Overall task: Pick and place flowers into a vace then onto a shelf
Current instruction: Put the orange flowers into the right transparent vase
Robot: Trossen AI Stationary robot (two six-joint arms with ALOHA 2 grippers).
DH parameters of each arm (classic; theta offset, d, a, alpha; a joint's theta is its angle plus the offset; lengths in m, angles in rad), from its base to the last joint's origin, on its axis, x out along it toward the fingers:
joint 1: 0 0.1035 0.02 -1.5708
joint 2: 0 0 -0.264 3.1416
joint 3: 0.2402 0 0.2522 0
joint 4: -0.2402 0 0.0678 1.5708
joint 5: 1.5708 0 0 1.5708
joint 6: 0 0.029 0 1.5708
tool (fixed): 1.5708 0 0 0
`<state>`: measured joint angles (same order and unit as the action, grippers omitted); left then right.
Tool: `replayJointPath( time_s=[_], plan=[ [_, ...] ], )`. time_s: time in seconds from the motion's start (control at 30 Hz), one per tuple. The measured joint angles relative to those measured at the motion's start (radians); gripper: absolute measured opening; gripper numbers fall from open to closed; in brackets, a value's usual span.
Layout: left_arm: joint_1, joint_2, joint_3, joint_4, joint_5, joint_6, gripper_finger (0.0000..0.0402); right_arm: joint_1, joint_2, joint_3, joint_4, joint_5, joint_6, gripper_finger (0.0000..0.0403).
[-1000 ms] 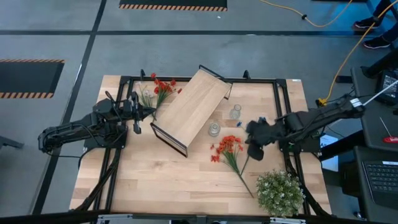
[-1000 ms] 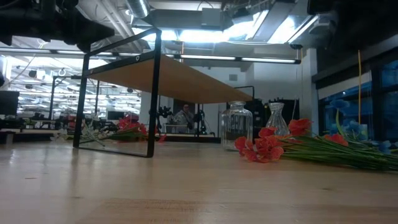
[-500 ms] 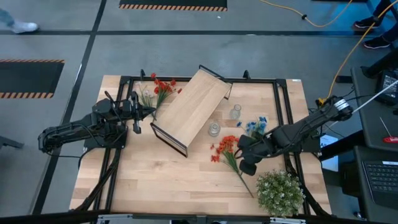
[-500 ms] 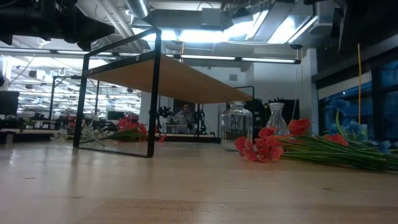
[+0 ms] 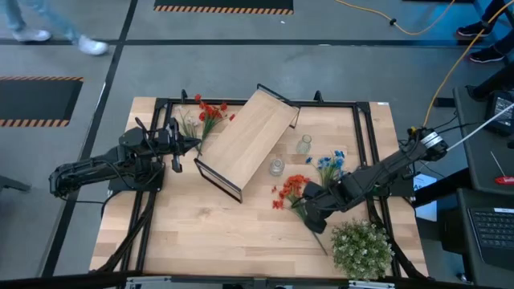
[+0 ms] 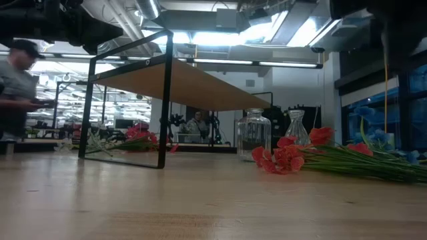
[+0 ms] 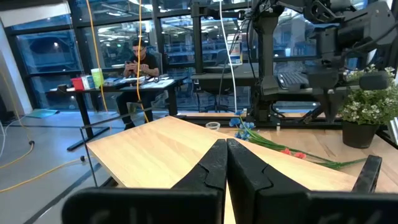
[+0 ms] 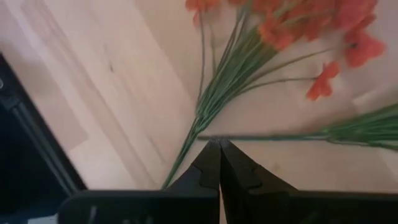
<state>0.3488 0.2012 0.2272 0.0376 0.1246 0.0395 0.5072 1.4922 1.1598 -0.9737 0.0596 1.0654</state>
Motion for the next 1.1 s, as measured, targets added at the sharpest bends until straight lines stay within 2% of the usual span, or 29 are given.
replayJointPath(
  time_s=[0.2, 0.47, 0.73, 1.1],
  plan=[
    [0.000, 0.000, 0.000, 0.000, 0.000, 0.000, 0.0005, 0.008, 0.001, -0.003, 0.004, 0.007, -0.012, 0.0011],
    [0.000, 0.000, 0.000, -0.003, 0.000, 0.000, 0.0002, 0.008, 0.001, -0.003, 0.022, 0.008, -0.109, 0.0022],
    [0.000, 0.000, 0.000, -0.003, 0.000, 0.000, 0.0008, 0.008, 0.001, -0.004, 0.031, 0.009, -0.051, 0.0023],
    [0.000, 0.000, 0.000, -0.004, 0.000, 0.000, 0.0008, 0.008, 0.001, -0.005, 0.040, 0.045, -0.101, 0.0023]
  ],
)
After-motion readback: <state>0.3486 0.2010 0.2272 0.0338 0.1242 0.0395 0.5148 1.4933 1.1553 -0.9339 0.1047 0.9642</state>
